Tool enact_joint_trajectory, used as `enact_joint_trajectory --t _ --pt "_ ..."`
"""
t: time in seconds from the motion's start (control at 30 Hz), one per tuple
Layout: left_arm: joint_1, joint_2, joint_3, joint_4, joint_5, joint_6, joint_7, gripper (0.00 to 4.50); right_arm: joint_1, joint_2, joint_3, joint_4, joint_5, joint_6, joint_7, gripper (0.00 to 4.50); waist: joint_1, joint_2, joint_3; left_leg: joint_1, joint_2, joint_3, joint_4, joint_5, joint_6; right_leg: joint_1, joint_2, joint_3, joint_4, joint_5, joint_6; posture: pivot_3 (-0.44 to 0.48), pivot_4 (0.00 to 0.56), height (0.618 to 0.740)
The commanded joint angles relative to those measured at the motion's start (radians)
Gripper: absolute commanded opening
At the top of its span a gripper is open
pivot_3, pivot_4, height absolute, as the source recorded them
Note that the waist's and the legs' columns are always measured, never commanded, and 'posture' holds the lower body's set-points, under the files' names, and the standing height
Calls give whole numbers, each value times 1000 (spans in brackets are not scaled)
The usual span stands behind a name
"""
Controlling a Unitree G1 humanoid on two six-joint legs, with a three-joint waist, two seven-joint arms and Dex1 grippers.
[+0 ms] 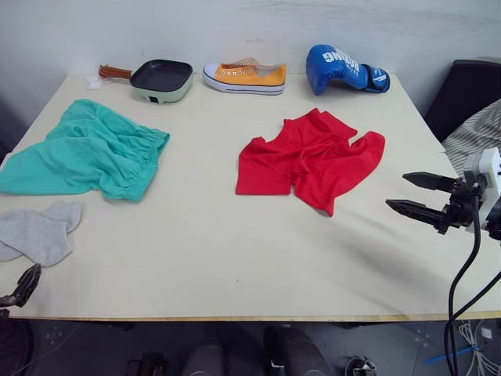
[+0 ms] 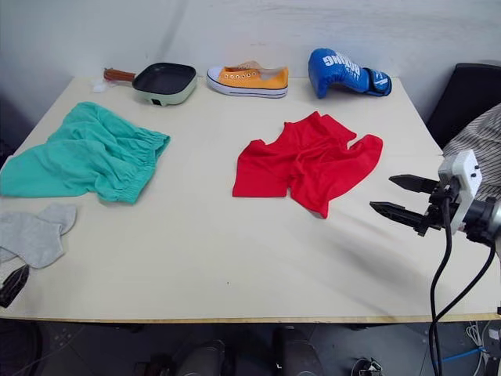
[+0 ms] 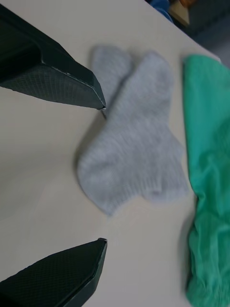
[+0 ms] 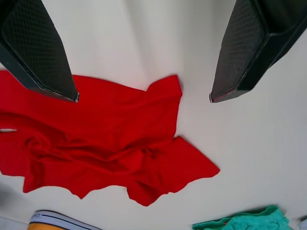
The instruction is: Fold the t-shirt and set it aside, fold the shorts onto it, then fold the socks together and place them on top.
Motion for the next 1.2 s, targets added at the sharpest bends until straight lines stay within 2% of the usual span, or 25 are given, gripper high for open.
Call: enact_joint_trajectory --t 0.03,0.1,0.2,0.27,0.4,0.47,0.57,0.63,0.7,0.8,0.87,0.97,1.17,1.2 --pt "-31 80 -114 -104 17 -10 -95 4500 16 11 18 -126 12 11 -28 4455 0 1 0 0 0 0 0 0 0 0 0 0 0 0 0 0 150 740" --pt "-69 130 -202 -124 42 -11 -133 4500 38 24 41 -186 1 8 -51 4455 -2 1 0 0 0 0 -1 0 -1 -1 0 0 0 0 -1 0 150 740" --pt "-296 240 -459 -67 141 -55 -226 4500 75 64 115 -279 -61 -11 -131 4455 4 2 1 -1 0 0 -2 2 -4 -1 0 0 0 -1 -1 0 150 740" --pt "-480 252 -600 34 205 -102 -280 4500 89 79 174 -291 -146 -50 -182 4455 3 3 1 -3 -1 0 -2 3 -4 -4 0 -1 2 -1 -1 0 150 740" --pt "-825 170 -837 279 339 -212 -358 4500 91 118 270 -260 -277 -124 -259 4455 2 2 1 -6 -4 0 -1 9 -7 -6 -2 -1 5 0 -1 0 150 740" --pt "-962 109 -932 412 412 -284 -387 4500 77 144 314 -245 -332 -144 -302 4455 2 3 1 -16 -5 1 2 11 -6 -15 -2 -1 11 1 2 0 150 740" --pt "-1113 25 -1027 611 511 -406 -397 4500 34 198 348 -197 -402 -139 -392 4455 -2 2 0 -24 -6 5 6 12 -6 -26 -1 1 17 1 2 0 150 740" --pt "-1198 -34 -1064 745 559 -477 -379 4500 11 228 360 -159 -438 -146 -436 4455 -2 2 1 -33 -5 5 15 12 -6 -34 0 1 21 1 3 0 150 740" --pt "-1267 -86 -1081 871 593 -527 -353 4500 -5 249 367 -127 -465 -152 -470 4455 1 1 1 -34 -4 5 18 12 -6 -35 0 1 23 1 3 0 150 740" --pt "-1344 -140 -1107 1044 655 -613 -312 4500 -11 271 363 -113 -479 -140 -504 3860 2 1 1 -34 -5 5 19 12 -6 -35 0 1 23 2 3 0 150 740" --pt "-1380 -169 -1113 1133 679 -660 -300 4500 -14 288 358 -108 -478 -133 -519 3237 3 1 1 -33 -5 5 19 12 -6 -35 -1 1 23 2 4 0 150 740" --pt "-1423 -202 -1115 1243 711 -711 -271 3884 -20 311 351 -101 -479 -128 -542 2231 4 1 1 -33 -5 5 19 12 -6 -34 -1 1 23 2 4 0 150 740" --pt "-1486 -238 -1108 1373 746 -774 -225 2082 -28 322 349 -100 -485 -119 -565 186 4 1 1 -33 -6 5 19 12 -5 -33 -2 1 24 3 6 0 150 740" --pt "-1492 -241 -1106 1385 747 -780 -223 1872 -29 321 349 -100 -486 -118 -567 3 4 1 1 -33 -6 5 20 12 -5 -33 -2 1 24 3 6 0 150 740"
